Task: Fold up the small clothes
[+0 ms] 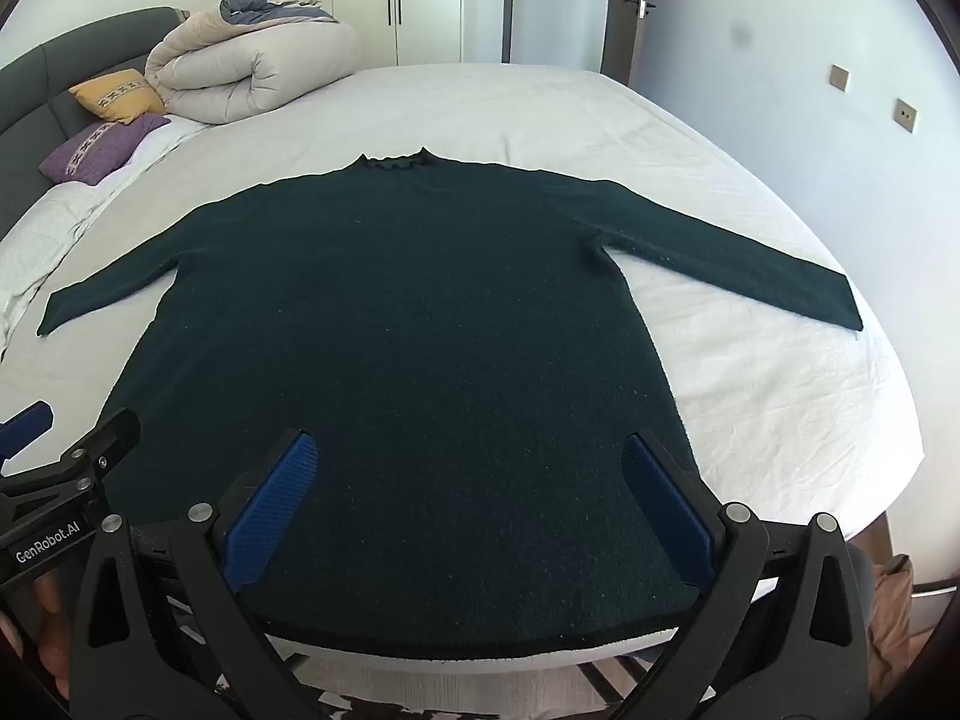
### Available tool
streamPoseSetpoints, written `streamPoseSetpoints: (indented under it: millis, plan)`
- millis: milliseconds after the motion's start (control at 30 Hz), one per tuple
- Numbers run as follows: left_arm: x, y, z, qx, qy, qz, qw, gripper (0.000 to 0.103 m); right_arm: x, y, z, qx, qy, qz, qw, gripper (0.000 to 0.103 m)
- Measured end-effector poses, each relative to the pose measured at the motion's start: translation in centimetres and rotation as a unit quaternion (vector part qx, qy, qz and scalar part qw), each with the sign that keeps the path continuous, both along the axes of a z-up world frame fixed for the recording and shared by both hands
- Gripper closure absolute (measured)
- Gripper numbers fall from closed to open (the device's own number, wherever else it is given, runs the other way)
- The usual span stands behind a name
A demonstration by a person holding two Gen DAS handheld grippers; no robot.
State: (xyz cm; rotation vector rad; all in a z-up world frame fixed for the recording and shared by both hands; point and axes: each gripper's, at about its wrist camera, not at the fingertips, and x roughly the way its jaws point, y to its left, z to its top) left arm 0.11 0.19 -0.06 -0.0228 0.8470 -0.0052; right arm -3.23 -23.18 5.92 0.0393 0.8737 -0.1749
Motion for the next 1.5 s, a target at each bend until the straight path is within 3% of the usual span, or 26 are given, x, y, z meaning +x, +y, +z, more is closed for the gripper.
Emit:
streamPoseSetpoints:
  millis: [1500]
  plan:
    - [0.0, 0.0, -0.2, 0.0, 0.002, 0.002, 1.0, 0.0, -0.1, 0.1, -0.9, -0.004, 0.009, 0.0, 1.0, 0.0]
